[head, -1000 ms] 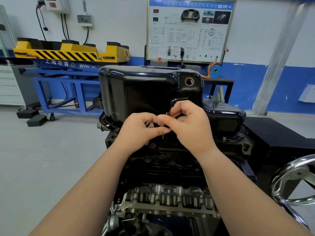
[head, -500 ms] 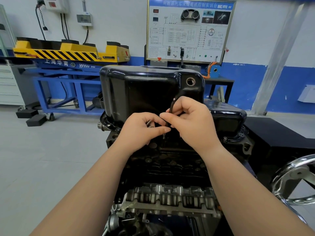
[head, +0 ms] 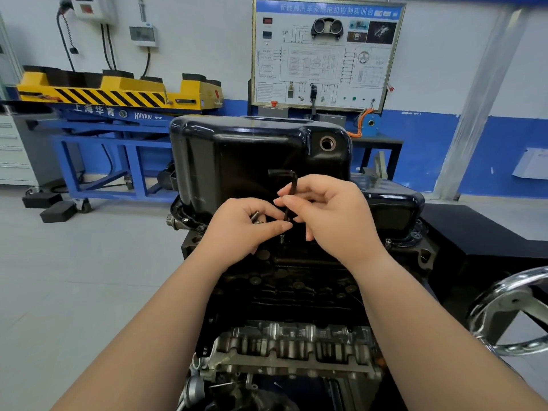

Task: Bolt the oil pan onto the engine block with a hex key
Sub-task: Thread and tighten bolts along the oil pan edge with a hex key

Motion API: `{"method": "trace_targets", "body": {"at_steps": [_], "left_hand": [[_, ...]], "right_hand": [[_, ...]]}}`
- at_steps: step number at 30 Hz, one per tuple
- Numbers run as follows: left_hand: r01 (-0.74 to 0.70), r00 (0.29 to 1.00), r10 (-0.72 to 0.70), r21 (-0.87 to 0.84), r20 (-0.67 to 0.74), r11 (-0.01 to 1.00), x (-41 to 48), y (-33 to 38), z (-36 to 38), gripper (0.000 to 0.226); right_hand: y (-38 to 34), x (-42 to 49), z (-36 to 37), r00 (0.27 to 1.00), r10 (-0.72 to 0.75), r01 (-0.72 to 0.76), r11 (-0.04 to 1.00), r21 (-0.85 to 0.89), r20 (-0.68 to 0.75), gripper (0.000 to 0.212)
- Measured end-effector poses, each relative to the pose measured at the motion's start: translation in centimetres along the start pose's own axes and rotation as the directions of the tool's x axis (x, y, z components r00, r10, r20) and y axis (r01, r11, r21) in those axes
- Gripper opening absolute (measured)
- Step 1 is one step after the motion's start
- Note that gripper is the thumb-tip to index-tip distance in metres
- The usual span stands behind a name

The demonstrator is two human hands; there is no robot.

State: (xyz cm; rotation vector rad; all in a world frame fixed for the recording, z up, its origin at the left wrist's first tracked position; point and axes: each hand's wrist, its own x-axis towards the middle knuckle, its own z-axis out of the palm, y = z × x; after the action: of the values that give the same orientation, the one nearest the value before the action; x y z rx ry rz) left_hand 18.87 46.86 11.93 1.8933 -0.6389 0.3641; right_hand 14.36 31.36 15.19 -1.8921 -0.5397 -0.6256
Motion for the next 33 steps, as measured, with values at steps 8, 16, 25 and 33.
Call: {"method": "trace_targets", "body": {"at_steps": [8,16,25,33], "left_hand": [[-0.002,1.000,0.002,-0.006,0.005,1.000,0.01,0.07,0.01,0.005],[0.009,1.000,-0.009,-0.031,0.004,0.999,0.10,-0.19,0.02,0.007],[-0.016,1.000,0.016,-0.009,0.007,1.000,-0.02,-0.03,-0.05,0.009],[-0.002,1.000,0.002,-0.029,0.005,1.000,-0.02,-0.25,0.00,0.008]], "right_hand": [[0.43,0.08,0.51,0.996,-0.046,0.046,0.999,-0.010,-0.071,0.018],[0.21,-0.44,0.13,1.000,-0.008,0.007,1.000,0.022,0.009,0.021],[0.52,-0.20,0.62,0.996,-0.014,0.014,1.000,-0.001,-0.087,0.018],[0.39,-0.38,-0.06,0.997,0.022,-0.024,0.999,0.026,0.068,0.023]]}}
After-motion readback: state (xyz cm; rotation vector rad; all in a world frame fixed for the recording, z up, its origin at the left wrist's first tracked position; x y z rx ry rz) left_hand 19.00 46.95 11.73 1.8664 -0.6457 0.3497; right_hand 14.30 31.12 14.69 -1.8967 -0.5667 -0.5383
